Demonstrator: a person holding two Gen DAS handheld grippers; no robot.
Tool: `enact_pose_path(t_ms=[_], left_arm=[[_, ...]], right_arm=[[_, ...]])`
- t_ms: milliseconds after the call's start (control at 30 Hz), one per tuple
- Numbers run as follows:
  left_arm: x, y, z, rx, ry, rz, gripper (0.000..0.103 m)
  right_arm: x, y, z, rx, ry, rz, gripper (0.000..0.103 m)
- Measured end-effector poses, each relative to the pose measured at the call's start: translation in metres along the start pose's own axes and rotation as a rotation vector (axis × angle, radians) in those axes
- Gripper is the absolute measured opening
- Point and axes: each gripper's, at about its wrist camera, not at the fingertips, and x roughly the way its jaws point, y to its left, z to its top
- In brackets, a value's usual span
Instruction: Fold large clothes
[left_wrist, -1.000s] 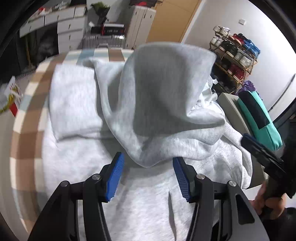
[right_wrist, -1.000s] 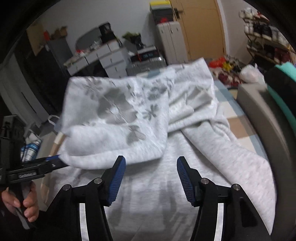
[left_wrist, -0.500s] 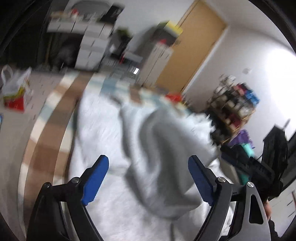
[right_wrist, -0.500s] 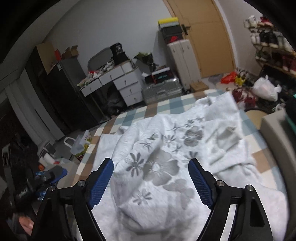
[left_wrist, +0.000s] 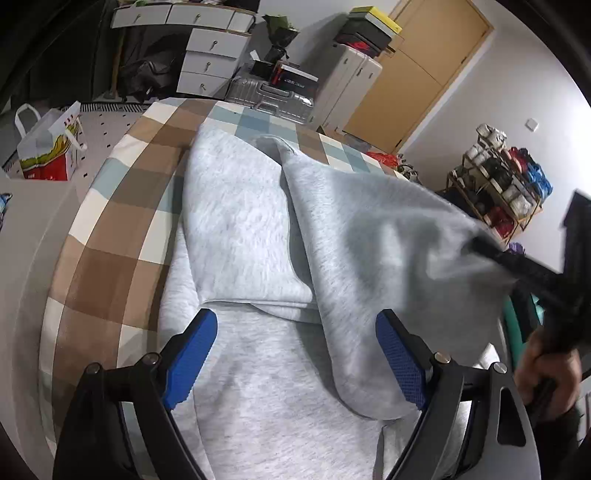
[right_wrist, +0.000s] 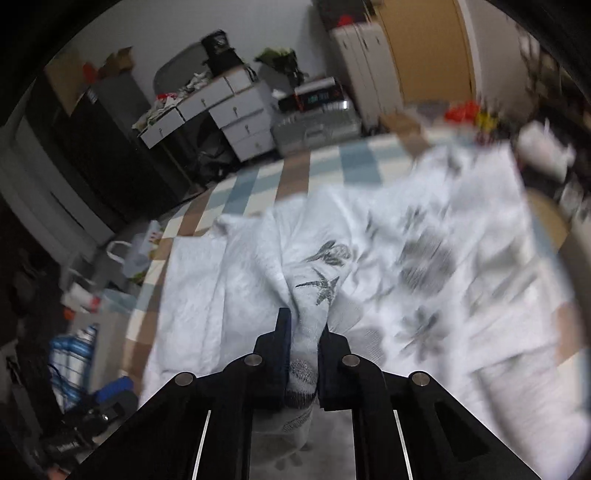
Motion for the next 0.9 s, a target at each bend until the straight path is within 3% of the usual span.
enact_pose_path(t_ms=[133,233,367,533,633,833,900], left_arm=[[0.005,-0.003,-0.003,0.029,0.02,0.008,0.085],[0.008,-0.007,-0.005,0.044,0.029,0.022,0.085],[0.01,-0.009,-0.007,0.048,0.036,0.045,0.085],[0.012,-0.011,-0.01,0.075,0.051,0.072,0.085],[0.011,-0.015,-0.01,0.101,0.04,0.106,0.085],[0.0,-0.028,-0.01,0.104,-0.017,0.094,0.085],[-0.006,-0.041,-0.006,0.109,-0.056,0.024,0.085]], right_arm=[[-0.022,0.004,-0.005,-0.167,-0.054,-0.157,0.009],[0.004,0.0,-0.025,-0.213,0.024,-0.202,0.01],[0.05,-0.007,-0.058,-0.18,0.169,-0.142,0.01],[0.068,0.01,-0.064,-0.144,0.203,-0.019,0.011],[0.084,0.022,-0.073,-0.167,0.24,-0.064,0.013],[0.065,-0.015,-0.08,0.083,0.199,0.093,0.015],[0.042,-0.033,-0.081,0.206,0.149,0.146,0.017]])
